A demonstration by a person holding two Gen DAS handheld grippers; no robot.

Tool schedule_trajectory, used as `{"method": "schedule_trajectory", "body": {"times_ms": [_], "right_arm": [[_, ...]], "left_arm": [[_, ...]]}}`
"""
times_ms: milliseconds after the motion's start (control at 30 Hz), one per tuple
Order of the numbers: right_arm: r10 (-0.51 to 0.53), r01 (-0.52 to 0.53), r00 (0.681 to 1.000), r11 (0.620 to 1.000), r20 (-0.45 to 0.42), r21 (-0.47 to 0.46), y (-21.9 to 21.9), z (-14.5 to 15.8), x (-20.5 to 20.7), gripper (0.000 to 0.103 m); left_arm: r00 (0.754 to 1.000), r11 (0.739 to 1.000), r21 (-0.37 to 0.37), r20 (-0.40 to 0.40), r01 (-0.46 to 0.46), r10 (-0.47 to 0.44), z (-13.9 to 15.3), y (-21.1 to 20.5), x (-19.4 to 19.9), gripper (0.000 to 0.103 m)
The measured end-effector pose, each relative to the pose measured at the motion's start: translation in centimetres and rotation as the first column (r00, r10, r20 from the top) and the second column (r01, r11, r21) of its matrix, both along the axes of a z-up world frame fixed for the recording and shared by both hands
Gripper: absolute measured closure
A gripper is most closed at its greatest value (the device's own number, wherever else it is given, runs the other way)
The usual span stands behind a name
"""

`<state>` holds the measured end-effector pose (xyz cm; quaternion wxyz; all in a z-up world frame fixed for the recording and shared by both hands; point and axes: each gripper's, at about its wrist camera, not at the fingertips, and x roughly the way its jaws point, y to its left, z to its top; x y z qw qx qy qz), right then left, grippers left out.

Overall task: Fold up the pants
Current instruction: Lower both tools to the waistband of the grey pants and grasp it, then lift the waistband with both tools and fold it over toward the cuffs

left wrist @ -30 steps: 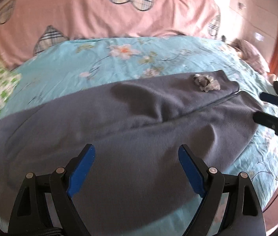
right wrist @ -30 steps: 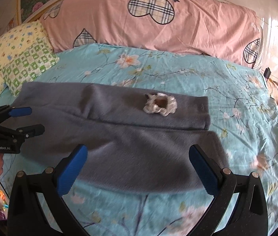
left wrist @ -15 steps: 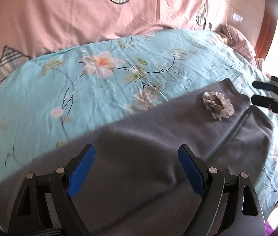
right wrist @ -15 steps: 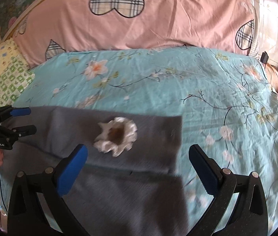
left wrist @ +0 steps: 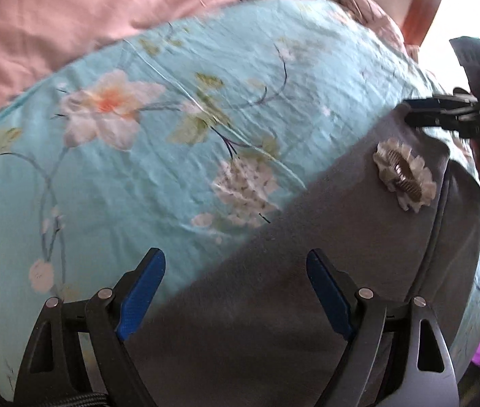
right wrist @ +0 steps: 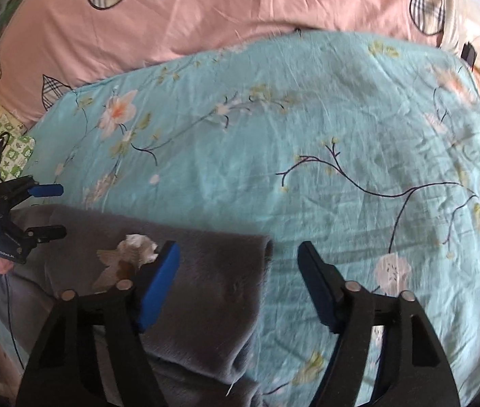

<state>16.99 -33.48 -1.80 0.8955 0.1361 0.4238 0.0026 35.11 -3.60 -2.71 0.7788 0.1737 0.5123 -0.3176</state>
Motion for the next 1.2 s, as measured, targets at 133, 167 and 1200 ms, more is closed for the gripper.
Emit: {"method": "schedule_trajectory", "body": {"times_ms": [133,167,1200], "right_arm": [[0.021,-0.020,0.999,0.999,-0.030,0.029,-0.4,-0.6,0.7,0.049],[0.033,-0.031,0.999,0.998,-0.034,0.047,-0.4,-0.8,0.9,0.057],[0.305,-0.295,0.926,0.952,0.222,-0.079,2.9,4.4,-12.5,0.085]], "left_arm": [[0.995,0.998,0.033,-0.077,0.059,-0.056,-1.6,-0.9,1.2,0.026],[0.994,0.997,0.030,-0.084,0.069,-0.066,-1.8,-1.1,1.3,0.029],[1.000,0.991,-0.131,0.000,0.006,-0.006,5.9,0.5,-17.5,0.098]]}}
